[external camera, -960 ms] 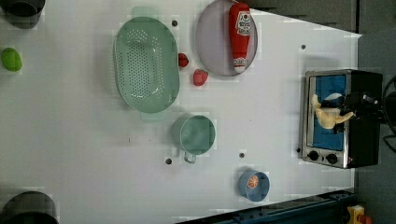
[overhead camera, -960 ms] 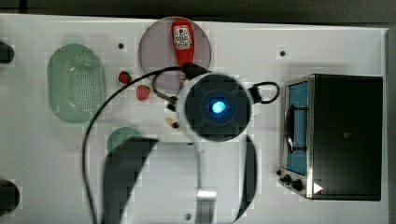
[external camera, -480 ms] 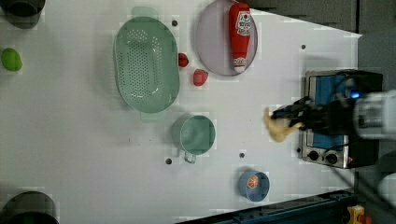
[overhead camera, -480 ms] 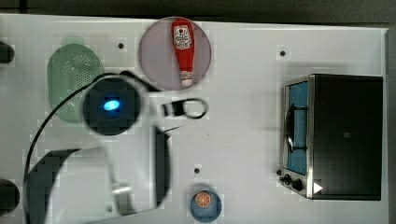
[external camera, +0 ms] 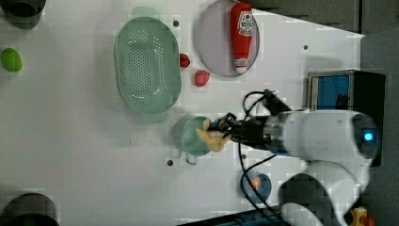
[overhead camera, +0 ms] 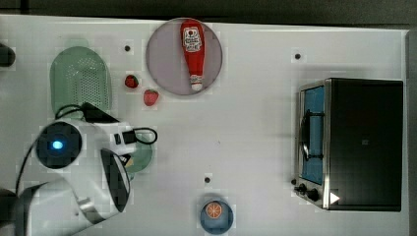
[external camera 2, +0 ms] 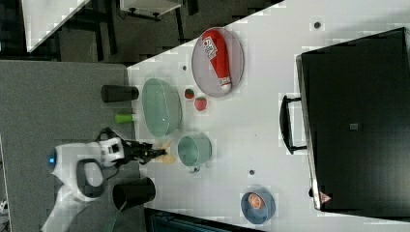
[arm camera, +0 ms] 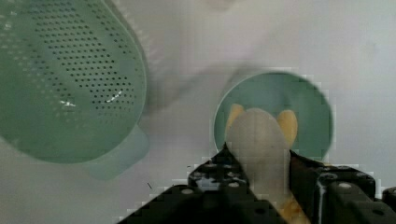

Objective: Pick Banana and place it in mug.

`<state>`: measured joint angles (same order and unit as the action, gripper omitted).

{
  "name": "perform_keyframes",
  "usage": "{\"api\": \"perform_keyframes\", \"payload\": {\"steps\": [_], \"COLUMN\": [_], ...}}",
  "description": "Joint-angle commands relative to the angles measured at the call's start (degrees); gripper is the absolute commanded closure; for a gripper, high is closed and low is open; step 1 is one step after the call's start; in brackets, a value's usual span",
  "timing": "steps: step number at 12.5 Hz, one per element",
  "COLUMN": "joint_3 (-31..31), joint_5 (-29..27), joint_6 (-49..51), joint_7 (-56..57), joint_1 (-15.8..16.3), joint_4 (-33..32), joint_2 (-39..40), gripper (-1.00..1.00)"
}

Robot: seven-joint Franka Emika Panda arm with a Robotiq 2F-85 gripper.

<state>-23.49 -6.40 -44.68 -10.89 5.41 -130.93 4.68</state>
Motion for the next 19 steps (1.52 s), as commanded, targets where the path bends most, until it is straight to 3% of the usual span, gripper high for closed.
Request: {"api": "perform_keyframes", "payload": {"steps": [1, 3, 8, 9, 13, 19], "joint_3": [0.57, 0.65, 0.68, 0.68, 2.27, 13.65], "joint_5": [0.07, 0.51, 0.75, 0.75, 0.68, 1.46], "joint_6": [-4.66, -6.81, -8.81, -8.83, -4.26, 25.86], "joint_7": [-7.3, -7.95, -7.96, -7.96, -7.86, 4.6], "joint_1": [-2.06, -2.03, -2.03, -2.03, -2.9, -4.78], "joint_4": [-3.01, -3.02, -3.02, -2.91, 0.26, 16.14], "joint_2": [1.95, 4.72, 6.94, 6.8, 0.54, -12.17], "gripper": [0.28, 0.2, -0.9, -1.0, -1.0, -1.0]}}
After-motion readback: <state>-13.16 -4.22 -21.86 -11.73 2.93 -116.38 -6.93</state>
